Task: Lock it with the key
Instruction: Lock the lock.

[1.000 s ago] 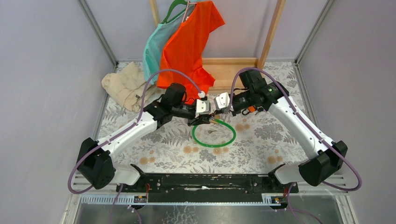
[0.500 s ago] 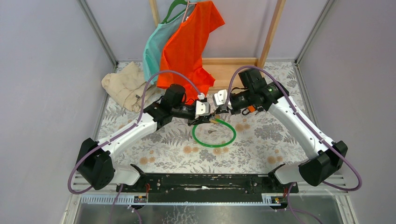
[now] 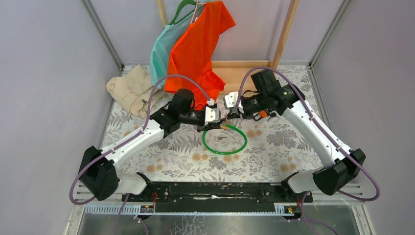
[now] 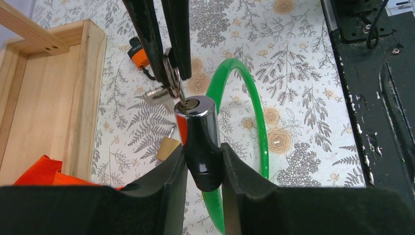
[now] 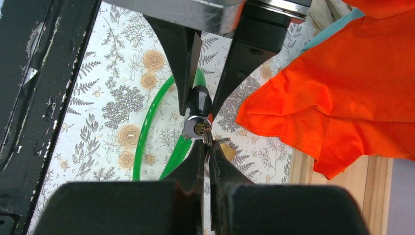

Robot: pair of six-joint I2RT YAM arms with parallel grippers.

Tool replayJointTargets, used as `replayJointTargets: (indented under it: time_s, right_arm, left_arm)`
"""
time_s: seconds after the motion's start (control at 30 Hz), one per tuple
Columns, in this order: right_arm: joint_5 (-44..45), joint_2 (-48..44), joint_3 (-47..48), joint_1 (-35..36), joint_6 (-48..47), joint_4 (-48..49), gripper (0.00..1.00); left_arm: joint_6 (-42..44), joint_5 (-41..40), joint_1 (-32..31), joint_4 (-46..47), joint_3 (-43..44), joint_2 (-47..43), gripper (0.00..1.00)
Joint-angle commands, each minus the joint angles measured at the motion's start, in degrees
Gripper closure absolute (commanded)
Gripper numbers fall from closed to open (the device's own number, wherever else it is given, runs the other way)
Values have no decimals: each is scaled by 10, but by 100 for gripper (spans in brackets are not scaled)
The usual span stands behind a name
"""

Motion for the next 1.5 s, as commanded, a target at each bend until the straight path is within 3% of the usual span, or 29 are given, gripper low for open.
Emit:
replayJointTargets:
  time_s: [0.0, 0.33, 0.57, 1.03, 1.23, 1.47]
  right_arm:
    - [90, -11, 46, -22, 15, -2, 100]
    - [93, -14, 48, -25, 53, -15, 100]
    - [100, -29, 32, -30, 100, 14, 100]
    - [118, -71, -33, -46, 235, 114, 100]
    - [96, -85, -48, -47, 269, 136, 100]
    - [76, -123, -128, -45, 318, 225, 100]
  left_arm:
    - [29, -7, -2, -93, -32, -11, 100]
    - [28, -13, -2, -89, -33, -14, 100]
    - [-27, -20, 8, -63, -20, -19, 100]
    - [-172, 128, 146, -116, 132, -2, 100]
    - [-191, 98, 151, -149, 136, -25, 100]
    - [-167, 11, 163, -279, 157, -47, 100]
